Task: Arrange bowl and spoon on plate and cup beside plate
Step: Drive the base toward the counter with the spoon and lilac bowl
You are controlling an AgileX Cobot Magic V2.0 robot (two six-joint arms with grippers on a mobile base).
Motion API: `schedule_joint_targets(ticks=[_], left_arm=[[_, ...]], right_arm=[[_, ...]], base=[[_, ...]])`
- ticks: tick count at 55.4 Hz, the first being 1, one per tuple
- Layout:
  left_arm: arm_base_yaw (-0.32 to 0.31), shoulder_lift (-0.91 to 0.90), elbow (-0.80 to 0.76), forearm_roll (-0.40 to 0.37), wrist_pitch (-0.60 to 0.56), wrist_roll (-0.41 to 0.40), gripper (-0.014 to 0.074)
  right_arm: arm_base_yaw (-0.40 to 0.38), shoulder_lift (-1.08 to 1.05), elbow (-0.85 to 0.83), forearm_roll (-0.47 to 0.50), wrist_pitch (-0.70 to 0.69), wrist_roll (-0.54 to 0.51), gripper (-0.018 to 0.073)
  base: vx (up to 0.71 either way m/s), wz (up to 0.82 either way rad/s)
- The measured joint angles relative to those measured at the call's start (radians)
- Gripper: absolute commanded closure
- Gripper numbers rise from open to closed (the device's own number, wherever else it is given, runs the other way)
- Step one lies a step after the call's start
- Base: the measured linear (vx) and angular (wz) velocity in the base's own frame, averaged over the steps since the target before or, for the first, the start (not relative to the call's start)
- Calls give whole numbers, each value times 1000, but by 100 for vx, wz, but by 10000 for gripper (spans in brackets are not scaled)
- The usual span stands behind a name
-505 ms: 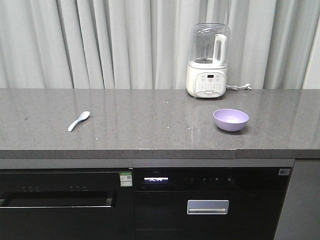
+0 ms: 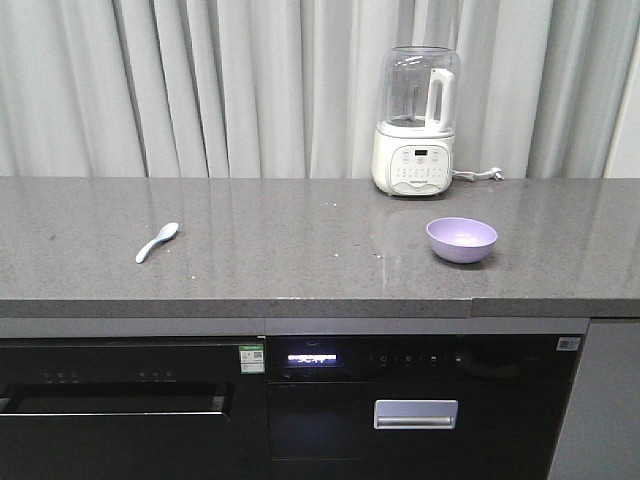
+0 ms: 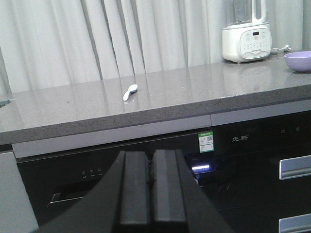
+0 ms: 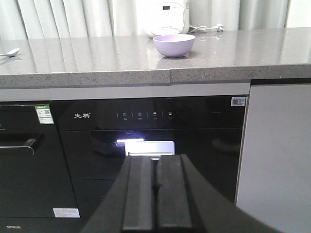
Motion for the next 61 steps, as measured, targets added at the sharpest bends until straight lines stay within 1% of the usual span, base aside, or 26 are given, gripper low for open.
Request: schedule_joint_targets(ticks=[35, 61], left_arm=[[0, 0, 0, 0, 0, 0, 594], [0, 0, 0, 0, 0, 0, 594]], right_arm=[[0, 0, 0, 0, 0, 0, 565], [0, 0, 0, 0, 0, 0, 565]], base=[[3, -4], [19, -11]])
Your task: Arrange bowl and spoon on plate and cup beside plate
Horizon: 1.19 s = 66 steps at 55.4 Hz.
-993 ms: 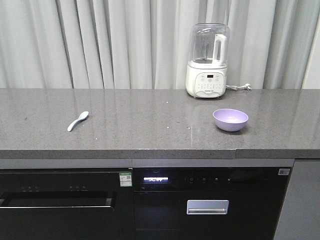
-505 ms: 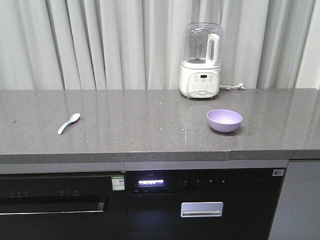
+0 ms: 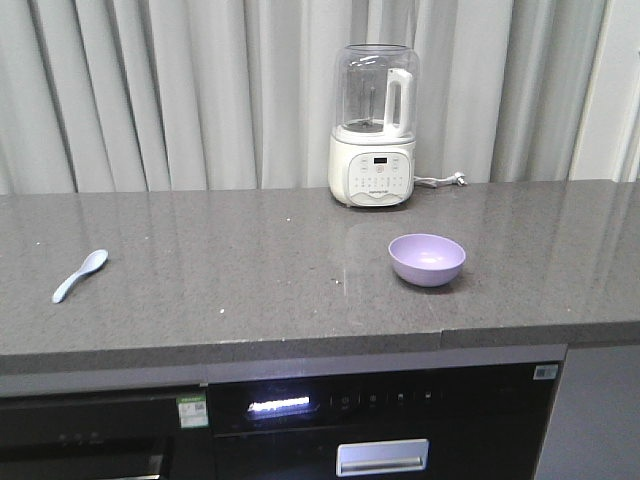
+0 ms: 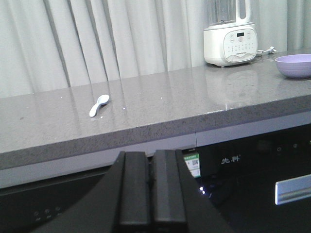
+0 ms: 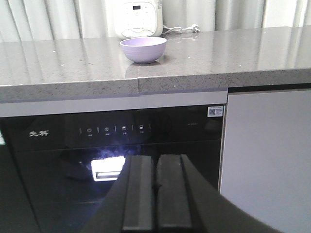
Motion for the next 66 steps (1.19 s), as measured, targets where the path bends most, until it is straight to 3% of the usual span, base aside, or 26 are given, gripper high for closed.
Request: schedule_joint_targets(ticks=[66], left_arm=[[0, 0, 0, 0, 0, 0, 594]], right_arm=[[0, 0, 0, 0, 0, 0, 565]], base=[[34, 9]])
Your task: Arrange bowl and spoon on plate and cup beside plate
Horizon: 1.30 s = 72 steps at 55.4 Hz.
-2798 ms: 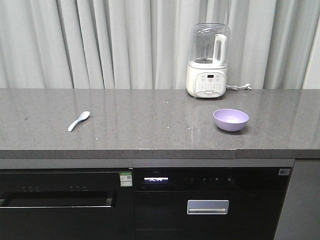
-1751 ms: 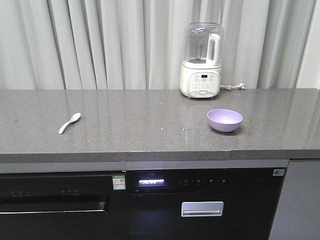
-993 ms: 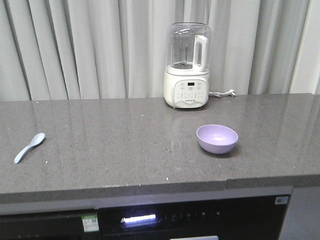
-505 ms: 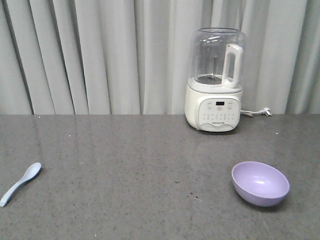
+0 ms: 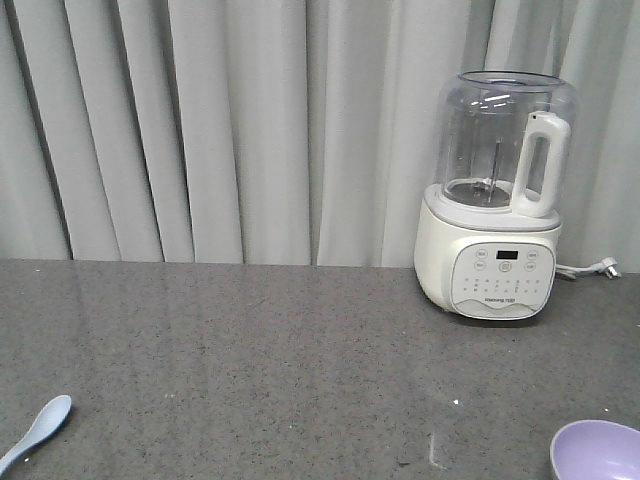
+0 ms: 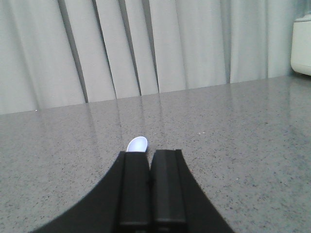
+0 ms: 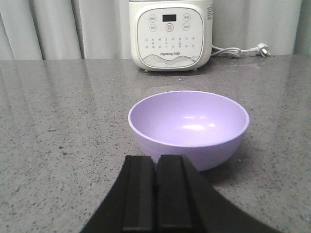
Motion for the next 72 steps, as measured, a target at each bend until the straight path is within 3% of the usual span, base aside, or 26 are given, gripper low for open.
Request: schedule_joint_targets(ticks=[72], left_arm=[[0, 0, 0, 0, 0, 0, 594]], right_arm=[[0, 0, 0, 0, 0, 1, 565]], base=[[4, 0]])
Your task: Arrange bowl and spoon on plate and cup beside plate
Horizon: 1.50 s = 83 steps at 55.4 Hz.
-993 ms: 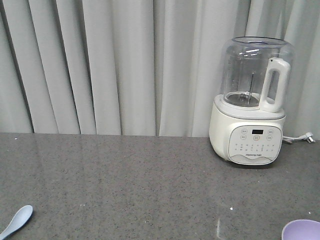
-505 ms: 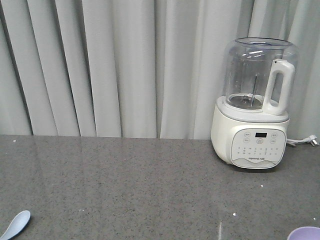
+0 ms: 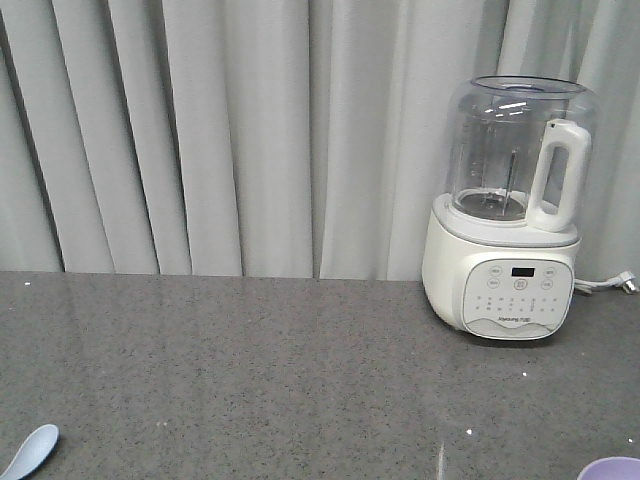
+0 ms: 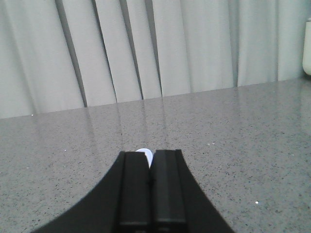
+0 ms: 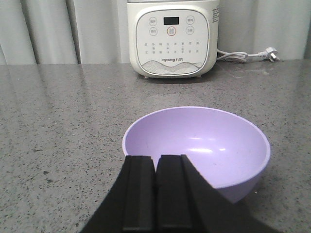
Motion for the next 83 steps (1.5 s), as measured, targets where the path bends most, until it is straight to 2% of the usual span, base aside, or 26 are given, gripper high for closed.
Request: schedule_joint_targets(ticks=[75, 83], left_arm=[[0, 0, 0, 0, -30, 0, 594], [0, 0, 0, 0, -30, -19, 594]], right_arm=[[0, 0, 0, 0, 0, 0, 565], [0, 0, 0, 0, 0, 0, 565]], base=[[0, 0], [0, 0]])
